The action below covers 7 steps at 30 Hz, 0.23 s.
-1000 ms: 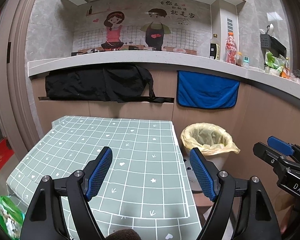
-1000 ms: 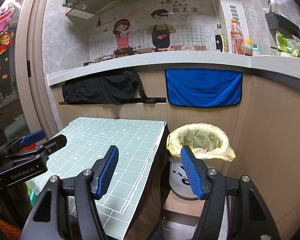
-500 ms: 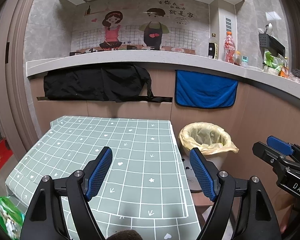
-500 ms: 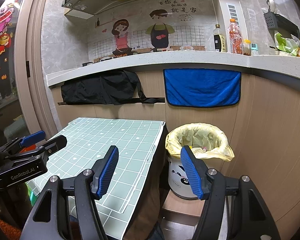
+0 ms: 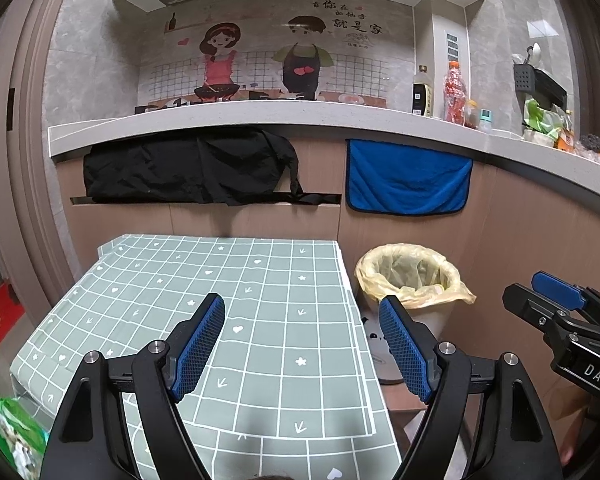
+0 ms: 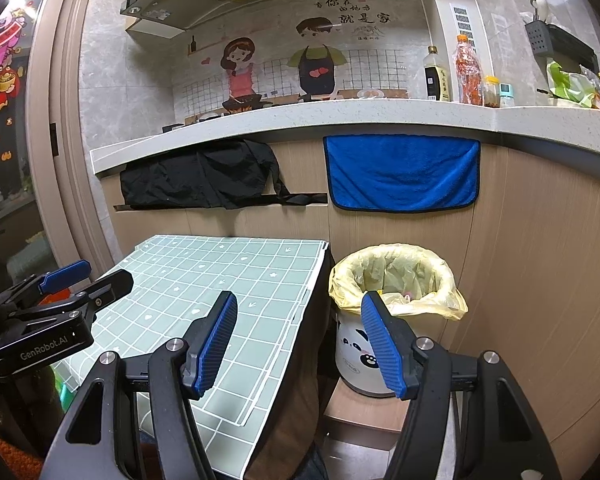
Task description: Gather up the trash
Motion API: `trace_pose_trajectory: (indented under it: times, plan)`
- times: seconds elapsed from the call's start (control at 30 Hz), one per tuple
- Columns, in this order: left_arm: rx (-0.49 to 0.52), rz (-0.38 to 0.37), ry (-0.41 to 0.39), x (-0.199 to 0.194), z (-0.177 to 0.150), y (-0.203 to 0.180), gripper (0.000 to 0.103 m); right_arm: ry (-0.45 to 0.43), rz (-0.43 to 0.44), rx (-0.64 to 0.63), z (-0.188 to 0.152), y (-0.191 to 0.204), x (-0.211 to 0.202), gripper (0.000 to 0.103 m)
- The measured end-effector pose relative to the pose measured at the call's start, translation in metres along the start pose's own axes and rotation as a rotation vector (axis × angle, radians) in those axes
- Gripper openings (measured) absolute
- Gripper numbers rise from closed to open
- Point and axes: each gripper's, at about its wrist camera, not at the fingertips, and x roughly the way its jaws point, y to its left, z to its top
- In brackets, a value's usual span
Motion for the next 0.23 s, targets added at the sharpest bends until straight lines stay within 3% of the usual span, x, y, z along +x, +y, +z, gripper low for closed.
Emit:
trace_pose_trajectory:
  times: [0.23]
  plan:
    - [0.011,0.007,-0.004,0.0052,0.0006,0.0042,0.079,0.014,-0.002,0.020,-0.0020,-0.0006,0.0037,0.062]
